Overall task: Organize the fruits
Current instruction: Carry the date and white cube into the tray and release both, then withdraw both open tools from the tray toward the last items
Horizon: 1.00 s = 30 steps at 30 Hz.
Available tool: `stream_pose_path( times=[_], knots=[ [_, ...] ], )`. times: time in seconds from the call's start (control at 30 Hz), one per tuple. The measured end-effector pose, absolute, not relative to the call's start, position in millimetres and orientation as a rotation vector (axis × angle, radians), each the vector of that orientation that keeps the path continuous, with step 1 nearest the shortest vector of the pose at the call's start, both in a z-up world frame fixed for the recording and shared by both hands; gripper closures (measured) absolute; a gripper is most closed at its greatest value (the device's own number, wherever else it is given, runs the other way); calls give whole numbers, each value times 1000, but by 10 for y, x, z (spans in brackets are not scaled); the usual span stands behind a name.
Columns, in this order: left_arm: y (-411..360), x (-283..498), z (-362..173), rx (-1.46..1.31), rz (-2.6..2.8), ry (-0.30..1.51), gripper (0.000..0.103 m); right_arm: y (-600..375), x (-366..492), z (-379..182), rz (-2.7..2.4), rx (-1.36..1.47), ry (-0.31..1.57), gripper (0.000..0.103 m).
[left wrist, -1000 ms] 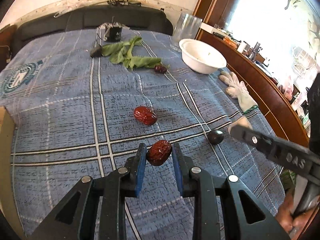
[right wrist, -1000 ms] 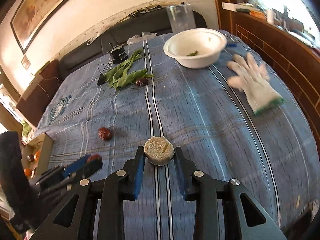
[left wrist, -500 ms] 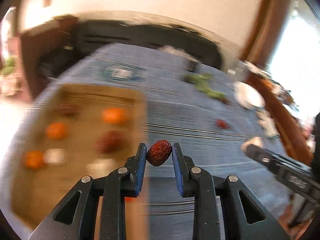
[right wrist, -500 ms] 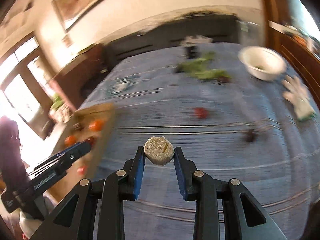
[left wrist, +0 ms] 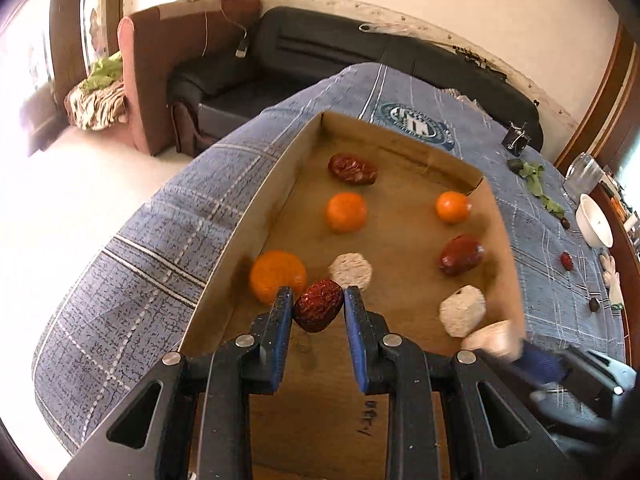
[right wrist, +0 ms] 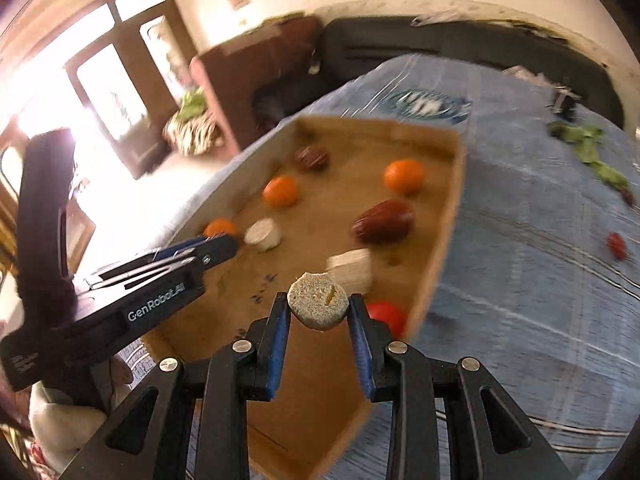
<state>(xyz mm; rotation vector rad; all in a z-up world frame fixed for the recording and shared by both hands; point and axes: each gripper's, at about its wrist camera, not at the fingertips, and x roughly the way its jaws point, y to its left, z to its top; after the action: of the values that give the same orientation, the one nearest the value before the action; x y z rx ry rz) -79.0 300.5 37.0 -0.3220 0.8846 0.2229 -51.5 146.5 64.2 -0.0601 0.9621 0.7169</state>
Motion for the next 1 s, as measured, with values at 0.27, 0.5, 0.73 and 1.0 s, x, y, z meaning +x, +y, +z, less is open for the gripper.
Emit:
stream_pose_path(
  times=[0.27,0.5,0.73,1.0],
  knots=[
    [2986,-776,361,-292,195,877,73,1709,-433,490,700,-114,996,70],
    [2973,-857,470,-322,177,845,56,1771,-448,504,698,-131,975,60],
    [2875,-1027,787,-291,218,755,34,1544,-540,729,683,-91,892,44],
    [2591,-1140,1024,-216,235,689,14,831,-703,779,580,82,856,31]
  ],
)
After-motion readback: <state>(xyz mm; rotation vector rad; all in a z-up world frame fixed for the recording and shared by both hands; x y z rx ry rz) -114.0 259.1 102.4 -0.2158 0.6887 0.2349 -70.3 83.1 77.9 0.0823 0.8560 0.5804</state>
